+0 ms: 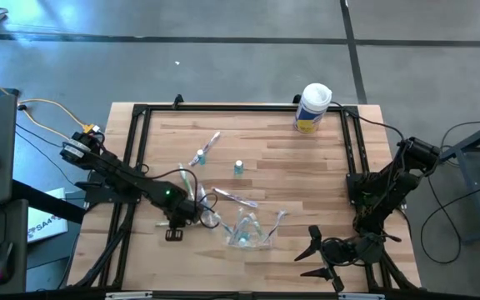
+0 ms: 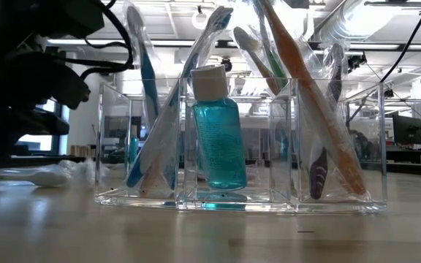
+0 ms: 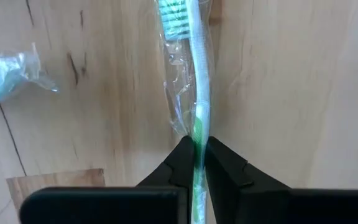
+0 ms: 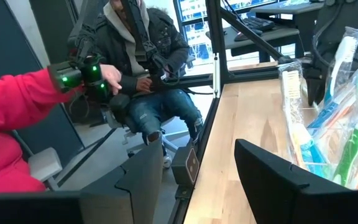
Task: Pick & Place toothbrushing station
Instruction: Put the green toothbrush into the transparent organizer
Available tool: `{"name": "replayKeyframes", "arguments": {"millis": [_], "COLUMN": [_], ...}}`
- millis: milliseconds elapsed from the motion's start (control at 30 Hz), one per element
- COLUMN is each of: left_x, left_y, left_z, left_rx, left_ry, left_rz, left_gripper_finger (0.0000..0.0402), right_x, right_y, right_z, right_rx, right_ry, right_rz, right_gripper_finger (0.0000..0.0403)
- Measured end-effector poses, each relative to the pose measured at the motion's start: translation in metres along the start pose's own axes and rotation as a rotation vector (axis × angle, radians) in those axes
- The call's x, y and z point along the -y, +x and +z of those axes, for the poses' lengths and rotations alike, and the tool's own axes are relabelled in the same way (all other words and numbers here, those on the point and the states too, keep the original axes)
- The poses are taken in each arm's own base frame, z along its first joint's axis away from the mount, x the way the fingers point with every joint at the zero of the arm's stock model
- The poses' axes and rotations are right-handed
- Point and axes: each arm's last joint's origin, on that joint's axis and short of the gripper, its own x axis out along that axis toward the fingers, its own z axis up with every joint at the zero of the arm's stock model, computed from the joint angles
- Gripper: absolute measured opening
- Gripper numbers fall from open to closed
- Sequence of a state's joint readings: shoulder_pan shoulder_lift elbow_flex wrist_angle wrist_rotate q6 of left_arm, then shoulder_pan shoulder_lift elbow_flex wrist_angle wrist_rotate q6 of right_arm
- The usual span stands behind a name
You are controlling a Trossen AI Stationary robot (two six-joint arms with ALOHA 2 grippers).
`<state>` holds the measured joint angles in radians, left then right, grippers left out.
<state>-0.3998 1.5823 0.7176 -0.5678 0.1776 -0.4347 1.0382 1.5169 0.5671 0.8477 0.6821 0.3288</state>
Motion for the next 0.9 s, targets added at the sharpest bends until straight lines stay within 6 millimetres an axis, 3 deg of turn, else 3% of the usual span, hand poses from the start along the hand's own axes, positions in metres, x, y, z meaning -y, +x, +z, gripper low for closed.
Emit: {"name": "replayKeyframes", "arguments": {"millis": [300, 667, 900], "left_x": [0.013, 0.046, 0.066], "left_y": [0.001, -0.002, -0.013], "left_z": [0.006, -0.01, -0.012], "left_rx": [0.042, 0.009, 0.147], "left_ry": [-0.001, -0.028, -0.064], "left_rz": [-0.151, -0.177, -0.187], "left_gripper_finger": [0.0023, 0.0029, 0.003], "right_x": [0.0, 0.0, 0.0], "right_y": [0.0, 0.0, 0.0], "right_z": [-0.001, -0.001, -0.001], "right_rx": [-0.006, -0.007, -0.007], "right_ry": [-0.008, -0.024, -0.024], "right_rz": [0.0, 0.002, 0.003], "right_gripper_finger": [0.0193, 0.0193, 0.0193]}}
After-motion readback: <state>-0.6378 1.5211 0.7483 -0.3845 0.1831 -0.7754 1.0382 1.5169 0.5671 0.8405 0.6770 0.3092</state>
